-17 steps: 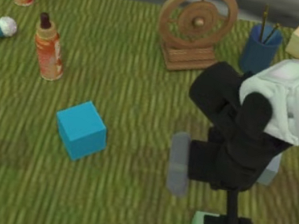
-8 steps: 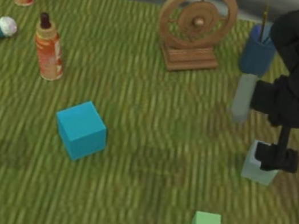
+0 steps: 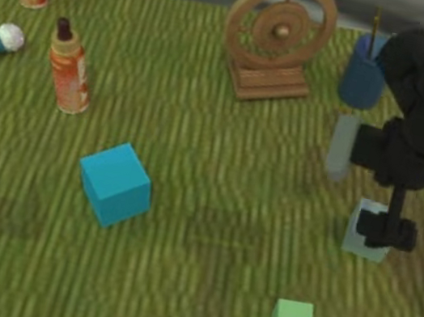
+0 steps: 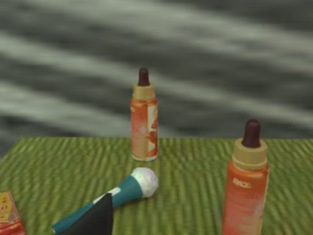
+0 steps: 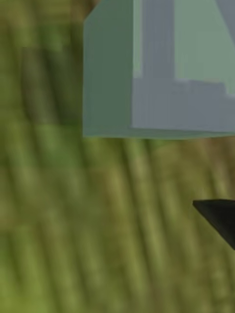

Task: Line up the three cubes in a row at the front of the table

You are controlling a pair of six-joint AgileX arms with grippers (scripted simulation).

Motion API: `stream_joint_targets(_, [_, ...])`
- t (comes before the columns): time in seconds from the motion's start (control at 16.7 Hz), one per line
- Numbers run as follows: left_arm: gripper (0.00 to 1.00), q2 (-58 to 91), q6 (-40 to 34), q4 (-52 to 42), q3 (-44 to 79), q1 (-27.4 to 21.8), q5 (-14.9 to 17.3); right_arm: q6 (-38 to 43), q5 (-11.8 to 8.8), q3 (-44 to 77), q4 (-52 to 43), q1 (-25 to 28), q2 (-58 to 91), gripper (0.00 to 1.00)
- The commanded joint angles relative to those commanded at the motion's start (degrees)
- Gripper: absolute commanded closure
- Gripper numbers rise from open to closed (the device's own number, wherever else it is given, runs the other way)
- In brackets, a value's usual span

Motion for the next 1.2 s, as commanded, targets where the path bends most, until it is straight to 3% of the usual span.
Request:
stream_joint_targets(0.3, [0.0, 0.0, 0.0, 0.0, 0.0, 0.0, 0.0, 0.0, 0.04, -5.82, 11.87, -0.03, 5.52, 0.0])
stream_joint_targets(0.6, [0.0, 0.0, 0.0, 0.0, 0.0, 0.0, 0.0, -0.02, 0.05, -6.75, 13.45, -0.03, 6.53, 0.0])
stream_joint_targets(1.2, [0.0, 0.0, 0.0, 0.0, 0.0, 0.0, 0.0, -0.02, 0.05, -6.75, 13.45, -0.03, 6.53, 0.75])
